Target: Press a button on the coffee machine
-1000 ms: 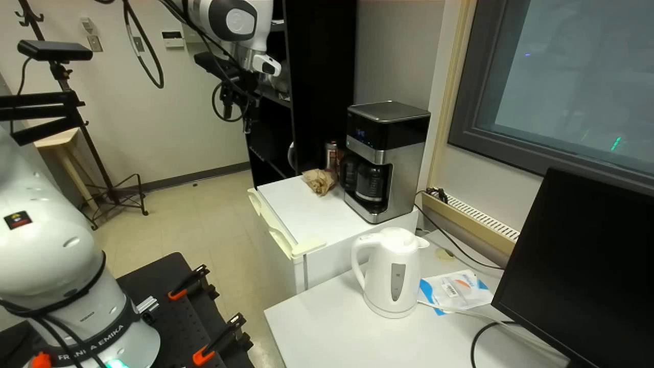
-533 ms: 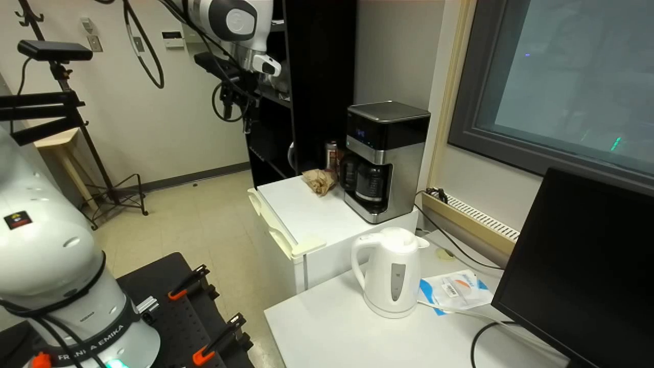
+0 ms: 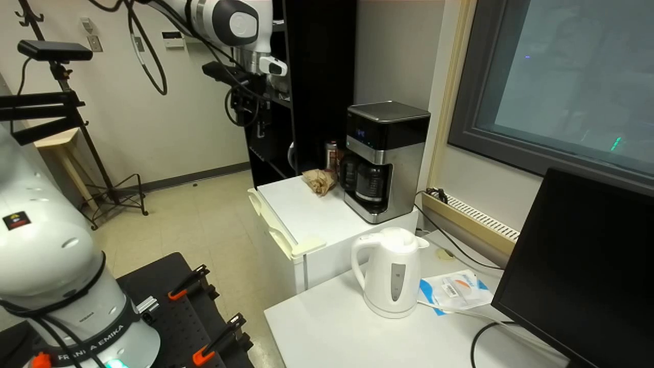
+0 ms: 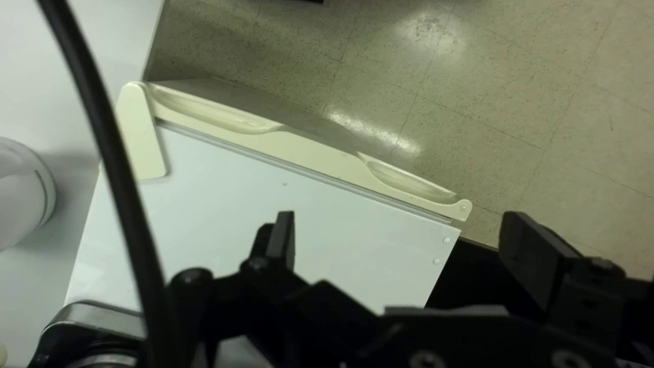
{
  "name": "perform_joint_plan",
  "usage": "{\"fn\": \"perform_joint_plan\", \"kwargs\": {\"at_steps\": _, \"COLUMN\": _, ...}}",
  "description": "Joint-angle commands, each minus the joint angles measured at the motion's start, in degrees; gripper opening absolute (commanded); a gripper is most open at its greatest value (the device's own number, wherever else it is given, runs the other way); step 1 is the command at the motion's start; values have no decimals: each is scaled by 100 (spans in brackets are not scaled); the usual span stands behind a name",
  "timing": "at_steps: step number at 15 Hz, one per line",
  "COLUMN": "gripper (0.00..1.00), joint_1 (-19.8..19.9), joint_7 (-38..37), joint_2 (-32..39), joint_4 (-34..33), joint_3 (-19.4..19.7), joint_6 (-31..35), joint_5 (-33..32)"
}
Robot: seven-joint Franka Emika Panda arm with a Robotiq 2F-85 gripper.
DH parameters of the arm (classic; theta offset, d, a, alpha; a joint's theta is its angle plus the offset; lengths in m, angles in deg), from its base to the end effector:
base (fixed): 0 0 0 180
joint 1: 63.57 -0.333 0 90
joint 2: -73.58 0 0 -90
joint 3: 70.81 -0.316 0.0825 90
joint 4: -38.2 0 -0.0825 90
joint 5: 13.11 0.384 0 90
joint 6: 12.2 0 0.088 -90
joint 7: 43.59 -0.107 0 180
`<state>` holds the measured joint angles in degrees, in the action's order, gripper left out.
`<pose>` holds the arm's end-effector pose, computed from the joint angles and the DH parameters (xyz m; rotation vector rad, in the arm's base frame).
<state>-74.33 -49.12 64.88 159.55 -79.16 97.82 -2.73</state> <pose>0.4709 0.1790 0.4751 -2.9953 -0.2532 0.1156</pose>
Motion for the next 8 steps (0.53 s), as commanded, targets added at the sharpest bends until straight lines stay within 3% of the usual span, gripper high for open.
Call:
{"fn": "perform_joint_plan", "kwargs": {"at_steps": 1, "gripper": 100, "joint_1": 110, "joint_7": -19, "joint_2": 11, "joint_4": 209, "joint_3": -106, "joint_6": 645, "joint_5": -757}}
{"fn": "perform_joint_plan", "kwargs": {"at_steps": 8, "gripper": 100, "joint_1": 319, "joint_7": -606, "joint_2": 53, "joint_4": 768, "joint_3": -194, "joint_6": 2391, "joint_5": -3010}}
